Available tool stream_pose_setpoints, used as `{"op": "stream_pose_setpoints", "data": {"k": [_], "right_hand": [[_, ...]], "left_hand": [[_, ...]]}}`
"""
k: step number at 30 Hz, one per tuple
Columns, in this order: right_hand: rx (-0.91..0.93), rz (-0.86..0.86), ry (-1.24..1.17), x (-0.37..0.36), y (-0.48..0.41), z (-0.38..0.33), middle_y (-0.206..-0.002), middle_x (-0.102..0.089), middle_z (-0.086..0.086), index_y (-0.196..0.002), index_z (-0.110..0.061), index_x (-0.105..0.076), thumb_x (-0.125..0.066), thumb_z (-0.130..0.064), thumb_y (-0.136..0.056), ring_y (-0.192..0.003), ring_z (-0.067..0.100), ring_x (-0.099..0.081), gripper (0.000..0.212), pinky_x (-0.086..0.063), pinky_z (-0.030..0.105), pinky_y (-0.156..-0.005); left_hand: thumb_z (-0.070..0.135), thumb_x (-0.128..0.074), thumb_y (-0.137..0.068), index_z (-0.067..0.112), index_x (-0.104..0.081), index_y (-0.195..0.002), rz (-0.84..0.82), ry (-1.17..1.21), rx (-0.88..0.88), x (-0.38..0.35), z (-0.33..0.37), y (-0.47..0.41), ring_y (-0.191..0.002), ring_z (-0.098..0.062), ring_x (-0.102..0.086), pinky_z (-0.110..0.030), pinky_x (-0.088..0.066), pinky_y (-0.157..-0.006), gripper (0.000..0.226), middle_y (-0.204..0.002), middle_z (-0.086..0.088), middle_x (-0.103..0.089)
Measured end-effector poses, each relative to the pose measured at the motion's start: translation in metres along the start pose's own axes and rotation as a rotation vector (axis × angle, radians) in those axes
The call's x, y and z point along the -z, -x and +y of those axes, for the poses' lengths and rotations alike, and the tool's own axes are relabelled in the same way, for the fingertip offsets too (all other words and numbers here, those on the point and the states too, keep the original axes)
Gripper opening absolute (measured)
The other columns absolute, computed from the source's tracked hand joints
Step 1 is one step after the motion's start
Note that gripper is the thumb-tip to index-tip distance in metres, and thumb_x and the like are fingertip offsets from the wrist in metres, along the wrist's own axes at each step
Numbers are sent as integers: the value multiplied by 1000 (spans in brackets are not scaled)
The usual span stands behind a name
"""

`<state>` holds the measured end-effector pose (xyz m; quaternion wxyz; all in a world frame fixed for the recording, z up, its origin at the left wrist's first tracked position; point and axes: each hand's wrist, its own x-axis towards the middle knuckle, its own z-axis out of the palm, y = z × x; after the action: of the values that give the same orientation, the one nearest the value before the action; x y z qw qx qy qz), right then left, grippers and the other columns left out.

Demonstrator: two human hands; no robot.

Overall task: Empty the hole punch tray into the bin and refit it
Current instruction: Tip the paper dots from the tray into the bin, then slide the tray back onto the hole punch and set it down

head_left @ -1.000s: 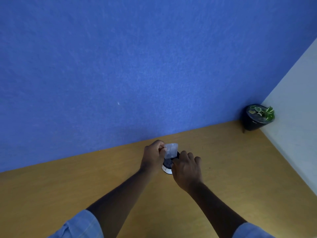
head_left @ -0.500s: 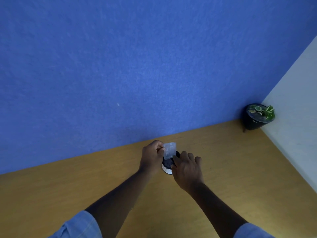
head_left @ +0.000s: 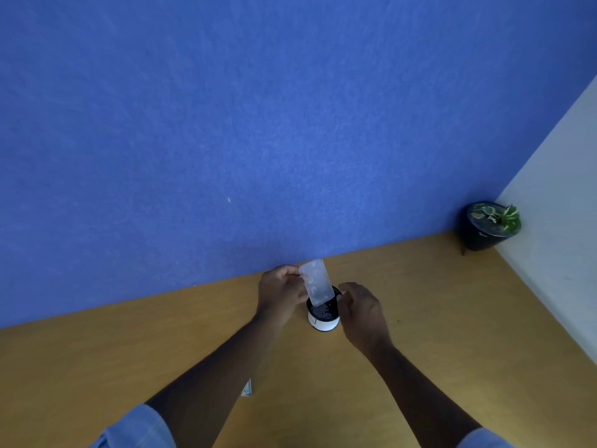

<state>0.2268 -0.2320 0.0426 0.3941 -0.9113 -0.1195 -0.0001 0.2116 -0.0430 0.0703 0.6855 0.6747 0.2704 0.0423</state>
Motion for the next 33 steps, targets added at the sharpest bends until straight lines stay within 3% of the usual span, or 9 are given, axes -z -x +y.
{"op": "stream_pose_setpoints", "data": {"k": [2,5,7,9,12,18,23,28,33], "right_hand": [[-119,-10,-176,1,-2,-3,-95,-75,4,-116,-9,-72,-55,-13,-105,-85,23,-72,21,-59,28,-70],[-293,-110,-577,-2,-2,-10,-96,-74,24,-104,-7,-73,-50,-28,-108,-87,35,-74,31,-65,48,-78],[-336,-196,-785,0,1,-20,-94,-77,22,-98,-7,-75,-50,-33,-109,-90,33,-74,38,-64,39,-75],[-383,-302,-923,3,6,-32,-99,-83,15,-103,-14,-80,-49,-29,-113,-99,35,-79,36,-65,33,-76],[-484,-448,-1179,5,12,-43,-121,-80,23,-126,-10,-76,-33,-45,-115,-110,41,-79,57,-65,36,-78],[-511,-510,-1316,2,31,-41,-110,-75,22,-136,-8,-67,-53,-54,-105,-81,35,-72,57,-61,44,-74],[-585,-496,-1353,-3,49,-42,-106,-76,24,-122,-9,-79,-58,-55,-100,-81,35,-72,54,-62,42,-72],[-623,-476,-1325,-7,63,-43,-105,-77,25,-117,-8,-81,-55,-54,-103,-79,34,-73,55,-63,41,-70],[-633,-468,-1289,-12,76,-49,-108,-77,27,-118,-10,-81,-58,-57,-100,-82,35,-74,55,-64,43,-73]], "left_hand": [[7,-77,-94,-2,-75,-109,-33,23,38,4,5,6,-97,-38,-82,-47,-70,-83,17,-102,-26,-81],[11,-79,-93,3,-78,-104,-65,-14,46,9,9,15,-80,-22,-84,-34,-70,-76,14,-83,-5,-85],[10,-79,-92,1,-80,-103,-74,-23,33,10,10,22,-68,-9,-80,-23,-65,-65,14,-74,2,-82],[10,-80,-91,0,-80,-101,-73,-23,34,10,12,29,-62,-8,-76,-21,-62,-61,14,-75,-3,-80],[10,-81,-89,-2,-79,-100,-135,-6,60,14,15,41,-69,-29,-76,-36,-65,-63,16,-85,-31,-80],[19,-79,-97,9,-78,-114,-194,-103,57,50,5,62,-94,-23,-75,-33,-59,-77,20,-106,-17,-82],[11,-71,-100,14,-76,-118,81,-245,4,112,-34,72,-88,-20,-70,-32,-55,-75,19,-112,-9,-77],[-1,-63,-89,23,-59,-146,59,-663,57,174,-75,81,-132,-21,-59,-29,-51,-90,63,-148,-3,-61],[35,-90,-69,44,-13,-167,-239,-1039,166,189,-103,91,-150,-33,-35,-52,-40,-118,125,-167,0,-34]]}}
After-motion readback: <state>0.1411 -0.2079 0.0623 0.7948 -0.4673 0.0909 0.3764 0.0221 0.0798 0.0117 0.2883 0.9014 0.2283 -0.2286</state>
